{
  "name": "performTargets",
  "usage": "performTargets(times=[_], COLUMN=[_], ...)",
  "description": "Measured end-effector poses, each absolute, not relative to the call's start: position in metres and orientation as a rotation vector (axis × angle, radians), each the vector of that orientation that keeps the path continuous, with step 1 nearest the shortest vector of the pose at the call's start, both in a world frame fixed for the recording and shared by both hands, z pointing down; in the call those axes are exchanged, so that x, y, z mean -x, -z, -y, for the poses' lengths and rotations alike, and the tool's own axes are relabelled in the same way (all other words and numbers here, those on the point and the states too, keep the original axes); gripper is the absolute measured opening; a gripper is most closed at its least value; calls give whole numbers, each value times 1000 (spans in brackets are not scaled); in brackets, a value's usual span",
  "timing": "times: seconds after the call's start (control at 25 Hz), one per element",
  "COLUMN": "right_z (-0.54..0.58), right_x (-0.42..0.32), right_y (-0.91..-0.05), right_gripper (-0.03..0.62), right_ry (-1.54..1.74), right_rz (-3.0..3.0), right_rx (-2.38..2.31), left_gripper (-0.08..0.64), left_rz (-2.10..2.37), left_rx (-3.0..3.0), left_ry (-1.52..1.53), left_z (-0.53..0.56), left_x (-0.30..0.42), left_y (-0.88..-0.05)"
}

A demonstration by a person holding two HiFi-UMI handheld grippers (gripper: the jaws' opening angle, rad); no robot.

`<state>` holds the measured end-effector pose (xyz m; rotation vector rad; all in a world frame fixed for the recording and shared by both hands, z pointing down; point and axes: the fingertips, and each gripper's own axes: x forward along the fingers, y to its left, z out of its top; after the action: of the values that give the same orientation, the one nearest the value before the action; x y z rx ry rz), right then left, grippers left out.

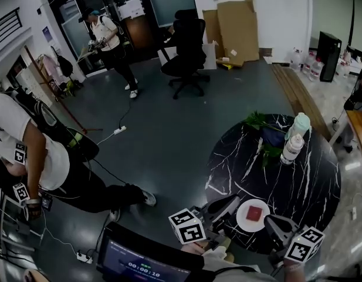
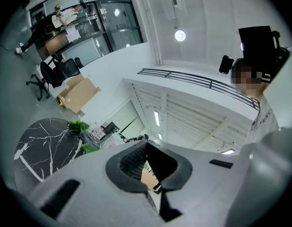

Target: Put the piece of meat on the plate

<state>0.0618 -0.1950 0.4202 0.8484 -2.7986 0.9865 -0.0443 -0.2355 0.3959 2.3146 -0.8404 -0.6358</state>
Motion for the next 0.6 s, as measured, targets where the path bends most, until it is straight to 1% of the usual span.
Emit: performTargets(times=[0.6], right_z=[190], right_x=[-73], right_y=[-430], right_gripper=[11], right_ry=[-977], right_rz=[2766], right_rx=[-876], left_gripper=[7], left_rz=[824], left_rx=[-2299], left_ry=[618], left_z=[233], left_x=[38], left_y=[-403])
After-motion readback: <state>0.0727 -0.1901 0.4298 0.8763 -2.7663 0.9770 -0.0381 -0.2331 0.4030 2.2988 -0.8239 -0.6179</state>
